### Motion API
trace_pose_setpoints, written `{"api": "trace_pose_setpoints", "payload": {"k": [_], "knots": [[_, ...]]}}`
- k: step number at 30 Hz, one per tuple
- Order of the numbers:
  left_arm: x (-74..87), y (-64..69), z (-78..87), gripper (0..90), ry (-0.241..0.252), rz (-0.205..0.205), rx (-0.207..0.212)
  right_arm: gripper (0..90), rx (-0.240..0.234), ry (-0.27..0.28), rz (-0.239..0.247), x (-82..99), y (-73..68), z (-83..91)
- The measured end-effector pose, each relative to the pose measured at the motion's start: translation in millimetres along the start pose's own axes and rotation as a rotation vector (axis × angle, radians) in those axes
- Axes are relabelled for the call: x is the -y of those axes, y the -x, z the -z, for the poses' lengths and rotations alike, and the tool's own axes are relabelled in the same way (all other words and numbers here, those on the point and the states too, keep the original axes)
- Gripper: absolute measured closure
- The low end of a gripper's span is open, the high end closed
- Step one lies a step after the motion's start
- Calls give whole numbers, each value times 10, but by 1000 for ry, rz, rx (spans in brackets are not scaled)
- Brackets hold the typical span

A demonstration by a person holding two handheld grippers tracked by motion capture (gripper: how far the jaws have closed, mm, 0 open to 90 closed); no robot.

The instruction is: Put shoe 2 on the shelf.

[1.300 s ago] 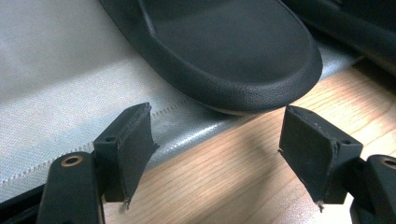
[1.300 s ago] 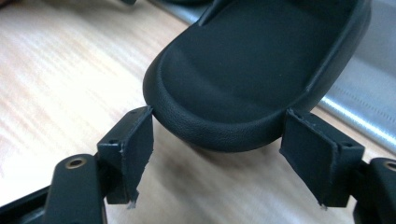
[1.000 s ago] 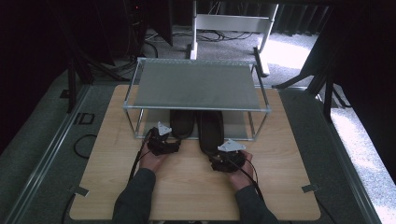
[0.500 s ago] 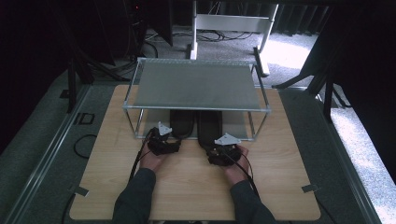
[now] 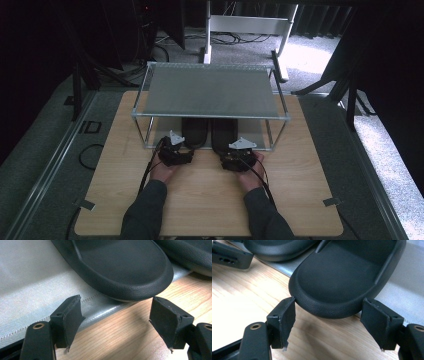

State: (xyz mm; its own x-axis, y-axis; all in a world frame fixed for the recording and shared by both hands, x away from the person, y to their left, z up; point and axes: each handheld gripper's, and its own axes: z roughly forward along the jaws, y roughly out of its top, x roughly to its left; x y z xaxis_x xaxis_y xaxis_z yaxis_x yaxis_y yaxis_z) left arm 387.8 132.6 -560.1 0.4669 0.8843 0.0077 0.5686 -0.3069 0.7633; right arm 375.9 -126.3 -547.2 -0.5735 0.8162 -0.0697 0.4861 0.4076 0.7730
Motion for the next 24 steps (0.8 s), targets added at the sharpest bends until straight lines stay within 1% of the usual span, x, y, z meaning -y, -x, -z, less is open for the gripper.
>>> {"api": "trace_pose_setpoints", "payload": {"k": [13, 18, 24], "knots": [[0, 1, 0, 267, 0, -1, 0, 281, -2, -4, 4, -57, 51, -87], [0, 1, 0, 267, 0, -1, 0, 282, -8, -5, -7, -84, 66, -123], [0, 1, 0, 267, 1, 0, 0, 319, -24, -1, 1, -113, 49, -146]]}}
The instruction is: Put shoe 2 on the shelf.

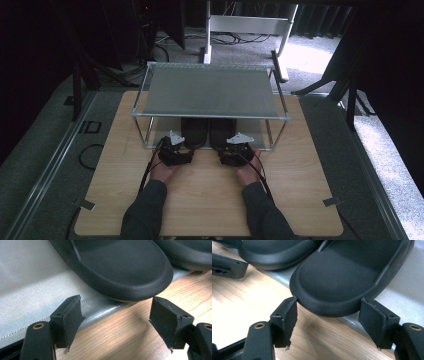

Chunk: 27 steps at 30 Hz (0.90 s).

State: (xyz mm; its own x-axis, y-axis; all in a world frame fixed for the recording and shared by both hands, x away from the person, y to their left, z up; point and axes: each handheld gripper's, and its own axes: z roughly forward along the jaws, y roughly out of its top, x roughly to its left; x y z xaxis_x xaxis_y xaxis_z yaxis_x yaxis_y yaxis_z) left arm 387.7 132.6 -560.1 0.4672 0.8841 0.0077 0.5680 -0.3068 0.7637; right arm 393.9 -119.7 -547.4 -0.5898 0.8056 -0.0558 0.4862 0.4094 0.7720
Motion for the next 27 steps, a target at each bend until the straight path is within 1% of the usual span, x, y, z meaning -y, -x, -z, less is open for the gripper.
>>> {"api": "trace_pose_setpoints", "payload": {"k": [5, 10, 13, 17, 20, 22, 27], "knots": [[0, -1, 0, 267, 0, 1, 1, 348, -11, 0, 17, -27, -42, -25], [0, -2, 1, 267, 0, 1, 1, 352, -6, 0, 16, -43, -47, -45], [0, -3, 2, 267, 0, 0, 1, 354, -2, -1, 29, -44, -51, -44], [4, -4, 8, 267, 5, 4, 3, 364, -2, 1, 30, -43, -50, -37], [9, -15, 17, 267, 12, 14, 14, 374, 10, 5, 43, -35, -65, -1], [9, -16, 18, 267, 12, 14, 14, 373, 9, 11, 51, -11, -66, 45], [9, -13, 19, 267, 13, 13, 11, 373, 19, 6, 57, 107, -8, 178]]}}
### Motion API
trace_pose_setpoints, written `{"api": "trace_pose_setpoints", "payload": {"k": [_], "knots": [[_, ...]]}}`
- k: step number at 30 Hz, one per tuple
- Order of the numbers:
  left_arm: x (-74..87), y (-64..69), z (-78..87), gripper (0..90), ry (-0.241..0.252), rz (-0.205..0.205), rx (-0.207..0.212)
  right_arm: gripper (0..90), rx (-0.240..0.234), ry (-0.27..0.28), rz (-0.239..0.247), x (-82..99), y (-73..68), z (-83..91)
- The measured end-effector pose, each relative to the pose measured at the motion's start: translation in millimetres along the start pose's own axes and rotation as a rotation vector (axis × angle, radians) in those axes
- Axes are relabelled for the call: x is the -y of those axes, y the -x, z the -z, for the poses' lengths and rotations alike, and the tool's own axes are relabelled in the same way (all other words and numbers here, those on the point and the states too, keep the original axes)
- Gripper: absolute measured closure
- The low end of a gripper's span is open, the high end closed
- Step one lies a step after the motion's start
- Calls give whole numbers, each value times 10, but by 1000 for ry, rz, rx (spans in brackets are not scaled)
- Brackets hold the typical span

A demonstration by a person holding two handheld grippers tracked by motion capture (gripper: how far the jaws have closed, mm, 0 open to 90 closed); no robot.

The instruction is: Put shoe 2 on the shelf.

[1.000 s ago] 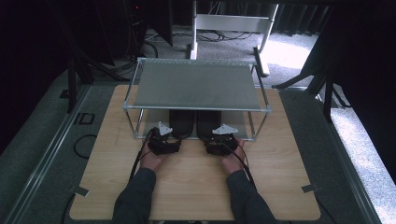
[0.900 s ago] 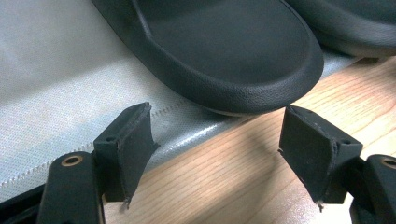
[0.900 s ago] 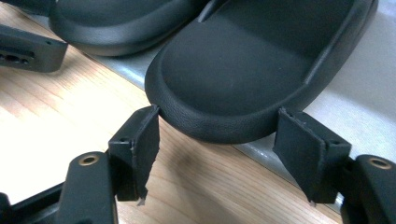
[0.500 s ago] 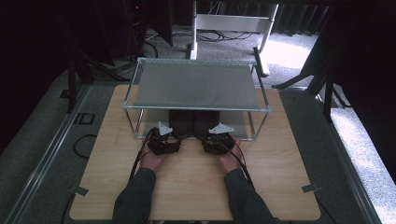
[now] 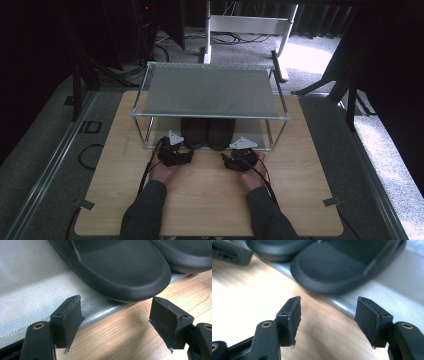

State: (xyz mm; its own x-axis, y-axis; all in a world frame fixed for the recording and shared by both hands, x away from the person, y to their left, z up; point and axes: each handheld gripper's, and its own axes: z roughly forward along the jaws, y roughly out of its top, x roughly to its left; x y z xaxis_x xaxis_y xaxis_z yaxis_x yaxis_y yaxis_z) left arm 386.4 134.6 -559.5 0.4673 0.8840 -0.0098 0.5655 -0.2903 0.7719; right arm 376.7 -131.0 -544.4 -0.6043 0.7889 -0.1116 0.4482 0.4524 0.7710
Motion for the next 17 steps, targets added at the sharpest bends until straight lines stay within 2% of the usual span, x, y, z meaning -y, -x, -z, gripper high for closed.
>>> {"api": "trace_pose_setpoints", "payload": {"k": [7, 8, 10, 11, 13, 14, 17], "knots": [[0, 0, 1, 267, 1, 0, 0, 372, 16, -28, 4, 186, 114, 175], [0, -1, 1, 267, 1, 0, 0, 363, 25, -41, 5, 275, 167, 254], [0, -1, 1, 267, 1, 0, 0, 363, 29, -45, 2, 315, 190, 287], [0, 0, 1, 267, 1, 1, 0, 359, 37, -52, -7, 398, 237, 353], [0, 0, 1, 267, 1, 0, 0, 359, 37, -52, -7, 398, 237, 353], [1, 1, 2, 267, 1, 0, -1, 356, 51, -65, -19, 504, 317, 454], [3, -1, 5, 266, 3, 3, 0, 346, 59, -70, -27, 587, 404, 543]]}}
